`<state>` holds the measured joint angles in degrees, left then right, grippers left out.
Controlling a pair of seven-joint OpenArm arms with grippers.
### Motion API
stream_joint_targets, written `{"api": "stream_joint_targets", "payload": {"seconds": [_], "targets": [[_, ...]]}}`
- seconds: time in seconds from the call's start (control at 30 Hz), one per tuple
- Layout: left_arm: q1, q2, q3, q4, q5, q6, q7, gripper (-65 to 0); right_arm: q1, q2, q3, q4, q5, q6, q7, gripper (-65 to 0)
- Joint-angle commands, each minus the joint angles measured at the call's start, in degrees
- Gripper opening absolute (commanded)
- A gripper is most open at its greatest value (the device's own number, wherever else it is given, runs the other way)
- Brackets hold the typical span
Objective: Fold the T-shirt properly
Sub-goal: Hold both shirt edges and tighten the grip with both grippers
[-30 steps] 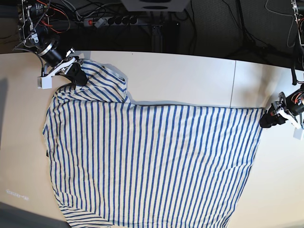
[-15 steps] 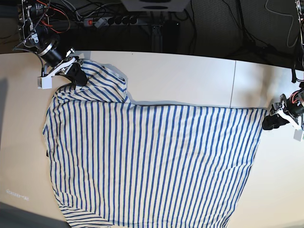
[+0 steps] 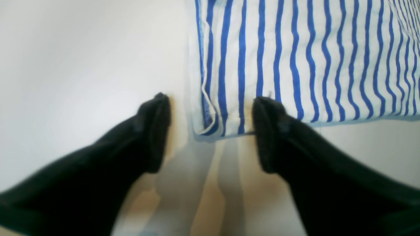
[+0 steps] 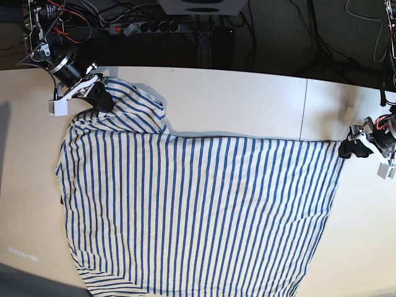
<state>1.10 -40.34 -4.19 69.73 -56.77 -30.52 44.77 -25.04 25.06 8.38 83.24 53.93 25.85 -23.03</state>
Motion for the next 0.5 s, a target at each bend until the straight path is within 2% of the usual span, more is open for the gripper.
{"api": "stream_joint_targets", "payload": {"seconds": [0.0,0.27,0.47], "targets": [[-0.9,-1.4,-0.5,0.7,-1.2,-1.7,-0.8,-19.9,0.0,0.8,0.1,0.2,-1.0,2.5,-1.2,-65.0],[-0.8,-0.8,-0.4,0.1,-2.9,-1.7,-0.8,-19.9,0.0,0.8,0.1,0.2,-1.0,2.5,-1.2,-65.0],[-1.3,1.3,-0.4,-6.4,-2.3,-1.7,-2.6,-19.9,0.0,0.8,0.1,0.2,-1.0,2.5,-1.2,-65.0]]}}
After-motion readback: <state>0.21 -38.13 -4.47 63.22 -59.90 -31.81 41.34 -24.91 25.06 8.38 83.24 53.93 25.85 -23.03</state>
